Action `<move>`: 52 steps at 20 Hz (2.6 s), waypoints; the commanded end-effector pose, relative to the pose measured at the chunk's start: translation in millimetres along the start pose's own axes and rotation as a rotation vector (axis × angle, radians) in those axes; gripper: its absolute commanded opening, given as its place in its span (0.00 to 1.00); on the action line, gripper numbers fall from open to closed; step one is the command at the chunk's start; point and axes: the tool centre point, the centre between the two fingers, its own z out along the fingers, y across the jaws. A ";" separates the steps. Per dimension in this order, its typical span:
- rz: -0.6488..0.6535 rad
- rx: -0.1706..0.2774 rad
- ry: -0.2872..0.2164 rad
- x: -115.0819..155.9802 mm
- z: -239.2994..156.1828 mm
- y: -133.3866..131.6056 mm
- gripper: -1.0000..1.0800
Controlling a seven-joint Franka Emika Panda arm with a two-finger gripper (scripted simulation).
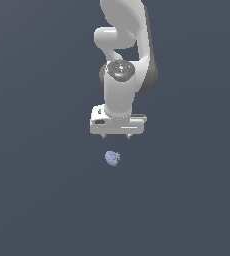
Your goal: Pick up the object and move it to a goal position.
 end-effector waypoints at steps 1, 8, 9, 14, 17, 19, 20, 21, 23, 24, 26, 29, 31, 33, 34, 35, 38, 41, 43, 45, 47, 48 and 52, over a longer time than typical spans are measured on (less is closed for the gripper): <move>0.000 0.000 0.000 0.0 0.0 0.0 0.96; -0.042 0.003 0.031 10.0 -11.1 -8.7 0.96; -0.048 0.003 0.037 11.5 -13.1 -10.2 0.96; -0.052 0.004 0.044 13.4 -16.4 -12.3 0.96; -0.059 0.004 0.042 13.4 -14.5 -11.5 0.96; -0.071 0.003 0.041 13.9 -12.7 -10.9 0.96; -0.079 0.003 0.041 14.3 -11.6 -10.6 0.96; -0.088 0.003 0.041 14.7 -10.4 -10.2 0.96; -0.110 0.003 0.040 15.6 -7.1 -9.0 0.96; -0.123 0.003 0.040 16.1 -5.1 -8.4 0.96; -0.152 0.004 0.038 17.2 -0.5 -6.8 0.96; -0.205 0.004 0.036 19.1 7.8 -4.1 0.96; -0.247 0.005 0.035 20.5 14.3 -1.9 0.96; -0.294 0.006 0.033 22.0 21.7 0.5 0.96; -0.319 0.007 0.032 22.8 25.6 1.7 0.96; -0.343 0.008 0.031 23.5 29.4 2.9 0.96; -0.417 0.011 0.029 25.5 41.1 6.6 0.96; -0.482 0.014 0.028 27.0 51.6 9.8 0.96; -0.520 0.017 0.028 27.8 57.6 11.6 0.96; -0.552 0.019 0.027 28.4 62.9 13.2 0.96; -0.580 0.021 0.027 28.9 67.3 14.5 0.96; -0.592 0.021 0.027 29.1 69.2 15.1 0.96; -0.626 0.024 0.027 29.7 74.8 16.7 0.96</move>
